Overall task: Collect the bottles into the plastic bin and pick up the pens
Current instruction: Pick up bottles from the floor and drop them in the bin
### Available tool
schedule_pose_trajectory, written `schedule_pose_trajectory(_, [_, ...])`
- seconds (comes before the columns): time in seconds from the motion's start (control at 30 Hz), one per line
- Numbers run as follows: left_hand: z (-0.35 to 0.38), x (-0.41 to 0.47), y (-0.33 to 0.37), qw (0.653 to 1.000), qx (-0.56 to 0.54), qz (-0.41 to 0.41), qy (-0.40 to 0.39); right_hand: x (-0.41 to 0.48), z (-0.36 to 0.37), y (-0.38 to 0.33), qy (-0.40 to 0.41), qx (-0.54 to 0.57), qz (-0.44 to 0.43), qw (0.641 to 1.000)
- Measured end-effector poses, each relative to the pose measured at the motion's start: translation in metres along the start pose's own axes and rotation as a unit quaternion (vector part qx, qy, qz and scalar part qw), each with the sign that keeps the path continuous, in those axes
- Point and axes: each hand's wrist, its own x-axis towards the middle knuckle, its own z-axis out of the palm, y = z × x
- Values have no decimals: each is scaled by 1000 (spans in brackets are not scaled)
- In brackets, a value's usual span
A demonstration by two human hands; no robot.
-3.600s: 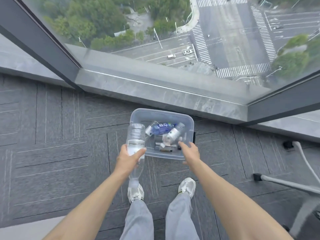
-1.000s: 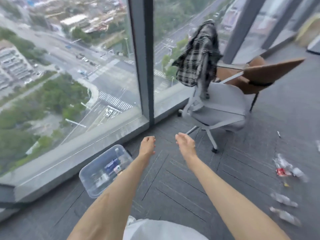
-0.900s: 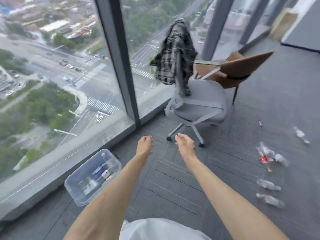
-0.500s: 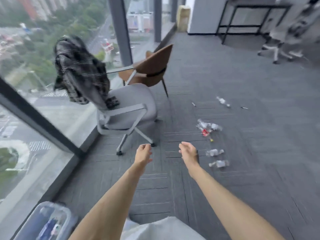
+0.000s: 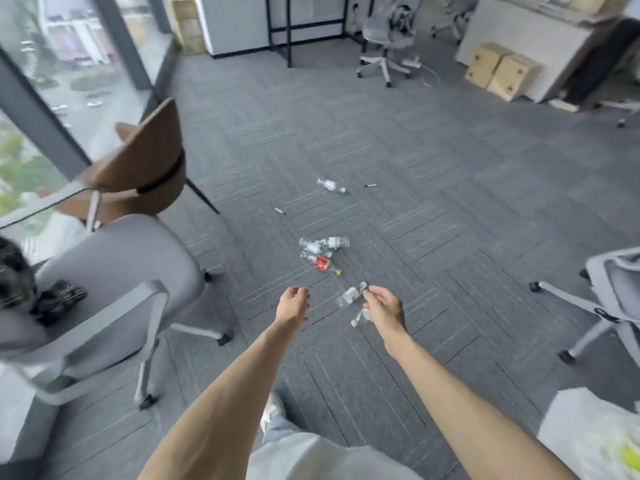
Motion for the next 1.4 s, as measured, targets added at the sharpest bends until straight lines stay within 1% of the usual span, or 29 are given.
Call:
schedule_pose_trajectory(0.17, [11,65,64,996,57,32,-53,56,5,-33,56,18,18,998])
schedule_pose_trajectory(0.3, [28,109,91,991,114,20,-69,88,2,-42,84,46,61,994])
schedule_pose_trajectory(0.43, [59,144,110,984,158,9,-85,132,-9,-41,100,38,85,991])
schedule_pose_trajectory(0.53, [91,171,126,978,189,9,-89,173,-24,-38,100,26,106,989])
schedule_pose_trajectory(0.7, [145,207,147,971,218,0,-95,236,-54,-26,67,10,138,988])
schedule_pose_trajectory(0.9, [198,269,138,955,274,-43,-101,288,-85,-8,58,-11,182,982])
schedule_pose_trajectory(1.1, [256,337,123,946,284,-69,-144,358,-93,23,78,-3,226,971])
schedule_pose_trajectory(1.27, [299,422,65,915,339,-73,-207,430,-74,80,128,-7,240,962])
schedule_pose_trajectory(1.33, [307,456,31,905,359,-82,-214,455,-59,111,150,-3,246,958])
schedule_pose_trajectory(1.4, [312,488,-6,897,376,-86,-217,477,-41,145,145,-1,260,955])
